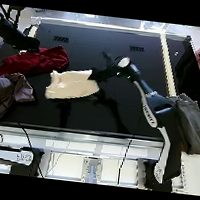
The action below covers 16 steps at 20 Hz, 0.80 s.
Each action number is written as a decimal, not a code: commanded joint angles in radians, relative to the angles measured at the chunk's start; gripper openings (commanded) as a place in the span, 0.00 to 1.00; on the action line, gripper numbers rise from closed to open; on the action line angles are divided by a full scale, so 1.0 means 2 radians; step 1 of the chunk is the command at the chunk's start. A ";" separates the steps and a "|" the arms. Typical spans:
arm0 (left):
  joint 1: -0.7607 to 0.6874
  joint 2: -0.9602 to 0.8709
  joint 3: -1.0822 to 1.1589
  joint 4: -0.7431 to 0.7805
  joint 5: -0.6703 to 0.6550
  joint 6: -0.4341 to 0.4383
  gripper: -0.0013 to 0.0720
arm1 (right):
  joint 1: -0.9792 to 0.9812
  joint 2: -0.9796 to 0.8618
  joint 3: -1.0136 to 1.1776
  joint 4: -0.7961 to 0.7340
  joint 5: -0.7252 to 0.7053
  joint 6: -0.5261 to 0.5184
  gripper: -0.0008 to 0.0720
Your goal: Fold the shirts.
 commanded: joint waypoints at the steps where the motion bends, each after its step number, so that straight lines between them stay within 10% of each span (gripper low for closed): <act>1: 0.000 0.000 0.000 0.000 0.000 0.000 0.48 | -0.069 0.077 0.016 -0.202 0.067 0.045 0.03; 16: 0.000 0.000 0.000 0.000 -0.002 -0.017 0.48 | -0.443 0.308 -0.021 -0.317 0.214 0.022 0.03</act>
